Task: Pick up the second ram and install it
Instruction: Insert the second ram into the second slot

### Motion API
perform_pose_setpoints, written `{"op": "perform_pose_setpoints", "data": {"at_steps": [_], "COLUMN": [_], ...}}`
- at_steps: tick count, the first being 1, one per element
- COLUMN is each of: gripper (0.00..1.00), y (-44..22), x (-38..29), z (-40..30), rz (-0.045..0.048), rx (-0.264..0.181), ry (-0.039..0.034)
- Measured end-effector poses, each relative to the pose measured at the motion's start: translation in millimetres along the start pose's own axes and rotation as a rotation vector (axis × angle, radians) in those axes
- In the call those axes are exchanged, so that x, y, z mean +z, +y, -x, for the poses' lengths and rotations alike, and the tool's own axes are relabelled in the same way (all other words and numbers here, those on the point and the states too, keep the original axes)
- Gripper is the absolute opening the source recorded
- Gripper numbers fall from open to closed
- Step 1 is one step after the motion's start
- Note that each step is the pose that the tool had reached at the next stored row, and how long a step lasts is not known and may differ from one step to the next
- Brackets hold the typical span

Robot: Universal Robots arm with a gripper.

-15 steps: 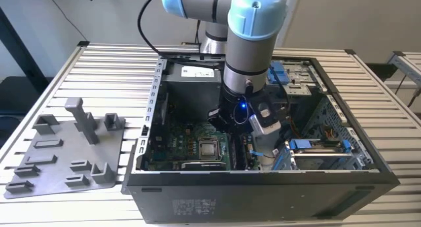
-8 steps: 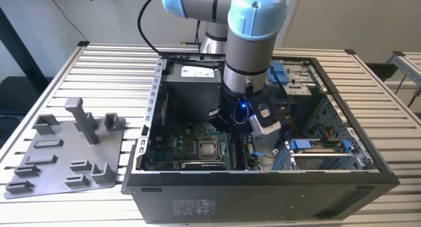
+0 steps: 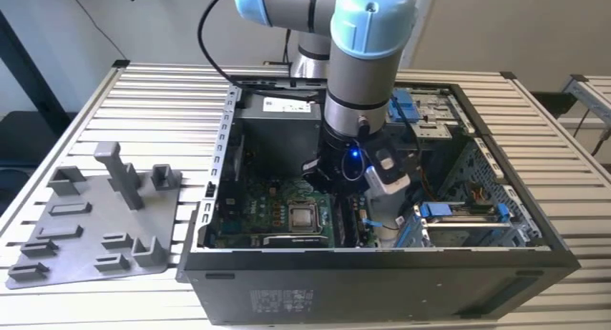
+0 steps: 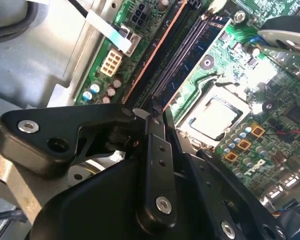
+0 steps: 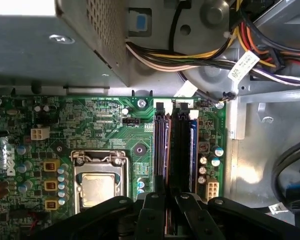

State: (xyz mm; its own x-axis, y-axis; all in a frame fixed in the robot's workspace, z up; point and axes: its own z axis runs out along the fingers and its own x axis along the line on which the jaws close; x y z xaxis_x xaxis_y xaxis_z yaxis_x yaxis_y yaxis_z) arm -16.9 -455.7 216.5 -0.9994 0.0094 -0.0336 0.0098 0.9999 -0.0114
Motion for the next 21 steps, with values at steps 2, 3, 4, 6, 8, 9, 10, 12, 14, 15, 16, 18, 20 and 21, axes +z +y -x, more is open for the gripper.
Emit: {"op": "perform_pose_setpoints", "data": {"at_steps": [2,3,4,6,8,9,10,12,14,15,16,18,20,21], "gripper": [0.15,0.15,0.15,0.15,0.15,0.15,0.15,0.15,0.15,0.15,0.15,0.15,0.15,0.15], "y": [0.0,0.0,0.0,0.0,0.0,0.0,0.0,0.0,0.0,0.1,0.1,0.0,0.1,0.1], "x": [0.0,0.0,0.0,0.0,0.0,0.1,0.6,2.3,4.5,5.4,6.2,6.5,6.5,6.5], "z": [0.0,0.0,0.0,0.2,0.4,0.5,0.5,0.5,0.4,0.4,0.4,0.4,0.3,0.4], "rz": [0.0003,0.0004,0.0005,0.0008,0.001,0.0012,0.0017,0.0026,0.0032,0.0034,0.0035,0.0033,0.0032,0.0032], "rx": [-0.006,-0.01,-0.013,-0.022,-0.03,-0.033,-0.033,-0.033,-0.033,-0.033,-0.033,-0.033,-0.033,-0.033], "ry": [-0.0002,-0.0003,-0.0004,-0.0005,-0.0006,-0.0007,-0.0006,0.0004,0.0024,0.004,0.0059,0.0086,0.0087,0.0087]}}
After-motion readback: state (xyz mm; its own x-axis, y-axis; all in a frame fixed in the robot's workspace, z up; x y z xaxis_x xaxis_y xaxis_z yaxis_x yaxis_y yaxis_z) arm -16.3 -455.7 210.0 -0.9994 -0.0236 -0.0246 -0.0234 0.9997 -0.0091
